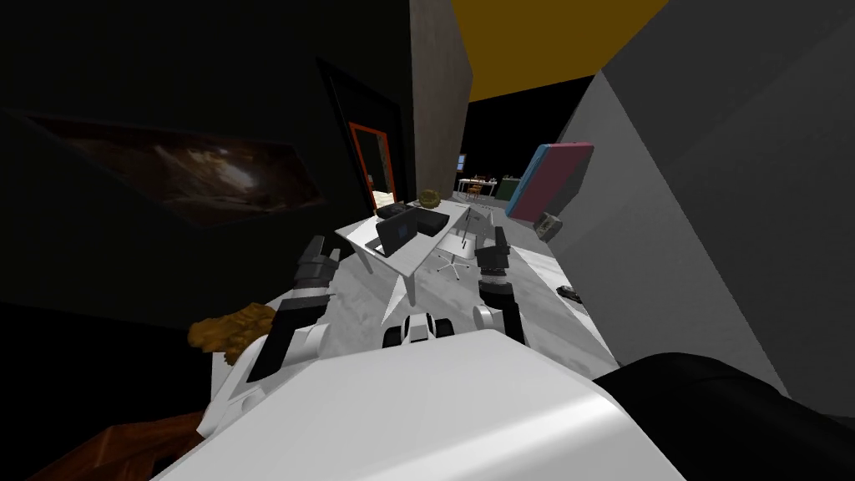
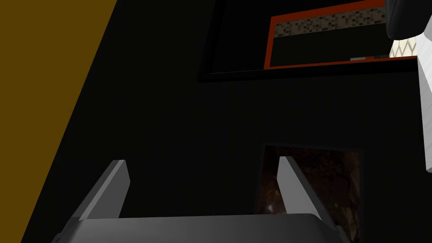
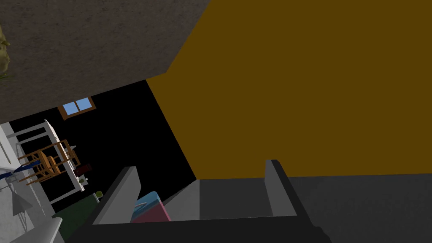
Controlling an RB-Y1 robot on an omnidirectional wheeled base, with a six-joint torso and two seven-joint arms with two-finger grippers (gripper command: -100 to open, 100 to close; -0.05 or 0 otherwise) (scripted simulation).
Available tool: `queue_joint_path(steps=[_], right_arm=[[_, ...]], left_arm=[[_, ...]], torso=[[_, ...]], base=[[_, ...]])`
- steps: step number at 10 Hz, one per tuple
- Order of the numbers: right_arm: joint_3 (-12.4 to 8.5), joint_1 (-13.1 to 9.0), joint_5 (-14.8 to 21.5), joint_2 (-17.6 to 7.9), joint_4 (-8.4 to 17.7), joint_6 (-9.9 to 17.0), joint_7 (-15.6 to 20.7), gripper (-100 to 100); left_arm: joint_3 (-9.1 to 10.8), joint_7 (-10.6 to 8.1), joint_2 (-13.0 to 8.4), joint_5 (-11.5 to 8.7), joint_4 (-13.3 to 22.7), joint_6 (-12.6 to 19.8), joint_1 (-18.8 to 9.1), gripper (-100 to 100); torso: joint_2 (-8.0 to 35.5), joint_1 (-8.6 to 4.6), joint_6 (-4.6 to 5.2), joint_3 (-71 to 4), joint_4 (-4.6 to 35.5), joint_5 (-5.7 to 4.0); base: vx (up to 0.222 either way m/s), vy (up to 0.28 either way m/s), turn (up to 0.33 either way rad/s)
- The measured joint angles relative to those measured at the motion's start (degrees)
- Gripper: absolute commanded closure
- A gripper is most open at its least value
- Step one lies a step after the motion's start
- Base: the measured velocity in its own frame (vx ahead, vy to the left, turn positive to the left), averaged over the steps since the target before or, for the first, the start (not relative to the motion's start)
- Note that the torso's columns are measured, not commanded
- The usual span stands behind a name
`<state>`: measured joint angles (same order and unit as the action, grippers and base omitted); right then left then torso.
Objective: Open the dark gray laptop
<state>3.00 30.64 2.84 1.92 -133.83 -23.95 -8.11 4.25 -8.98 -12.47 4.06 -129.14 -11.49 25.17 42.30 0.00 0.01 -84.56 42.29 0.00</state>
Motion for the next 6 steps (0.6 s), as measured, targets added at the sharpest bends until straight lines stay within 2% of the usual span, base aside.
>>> queue_joint_path(steps=[6], right_arm=[[0.0, 0.0, 0.0, 0.0, 0.0, 0.0, 0.0, 0]], left_arm=[[0.69, -0.86, -5.19, 1.06, 0.94, 6.2, -0.45, -100]], torso=[[-0.02, 0.02, -0.01, -0.01, -0.01, 0.01]], base=[[0.032, 0.003, -0.152]])
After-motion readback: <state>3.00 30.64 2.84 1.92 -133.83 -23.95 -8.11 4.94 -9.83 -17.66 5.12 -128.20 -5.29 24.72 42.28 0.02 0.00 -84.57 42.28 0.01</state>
